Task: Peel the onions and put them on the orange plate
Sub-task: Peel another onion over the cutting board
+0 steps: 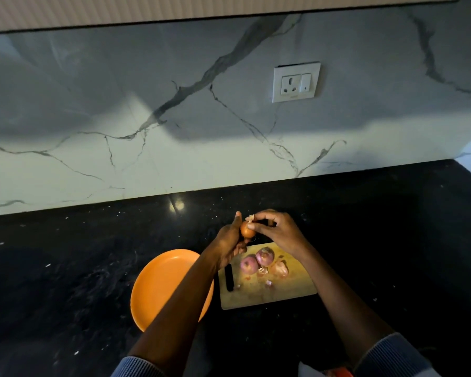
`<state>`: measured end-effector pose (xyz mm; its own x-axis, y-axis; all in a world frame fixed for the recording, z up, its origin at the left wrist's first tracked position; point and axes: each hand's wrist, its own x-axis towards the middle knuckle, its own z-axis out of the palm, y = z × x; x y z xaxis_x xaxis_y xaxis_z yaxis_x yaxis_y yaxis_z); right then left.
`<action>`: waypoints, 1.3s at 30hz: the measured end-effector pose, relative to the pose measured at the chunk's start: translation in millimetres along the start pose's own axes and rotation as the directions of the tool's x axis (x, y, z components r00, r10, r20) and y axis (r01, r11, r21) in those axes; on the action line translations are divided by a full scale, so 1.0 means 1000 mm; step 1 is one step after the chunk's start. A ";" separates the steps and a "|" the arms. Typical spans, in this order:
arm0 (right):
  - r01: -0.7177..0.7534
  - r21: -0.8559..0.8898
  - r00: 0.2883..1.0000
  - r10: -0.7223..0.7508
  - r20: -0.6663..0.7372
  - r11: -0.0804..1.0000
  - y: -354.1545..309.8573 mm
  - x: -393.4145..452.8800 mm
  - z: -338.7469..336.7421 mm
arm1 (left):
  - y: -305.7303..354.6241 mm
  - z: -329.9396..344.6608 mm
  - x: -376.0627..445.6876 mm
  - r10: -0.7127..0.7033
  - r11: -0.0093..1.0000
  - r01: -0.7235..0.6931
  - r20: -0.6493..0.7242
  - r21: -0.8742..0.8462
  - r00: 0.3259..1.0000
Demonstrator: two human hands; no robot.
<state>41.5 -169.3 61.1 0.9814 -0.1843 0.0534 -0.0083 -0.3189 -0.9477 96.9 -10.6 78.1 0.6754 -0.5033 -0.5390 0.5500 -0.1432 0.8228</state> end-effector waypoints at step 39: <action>-0.273 -0.567 0.946 0.323 -0.012 0.777 0.065 -0.020 -0.003 | -0.026 -0.005 -0.004 0.121 0.989 -0.117 -0.031 0.086 0.992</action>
<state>20.3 -188.9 -0.6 0.9237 -0.2886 -0.2519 -0.3827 -0.7251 -0.5726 82.5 -0.5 58.0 0.7518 -0.4900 -0.4413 0.4223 -0.1562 0.8929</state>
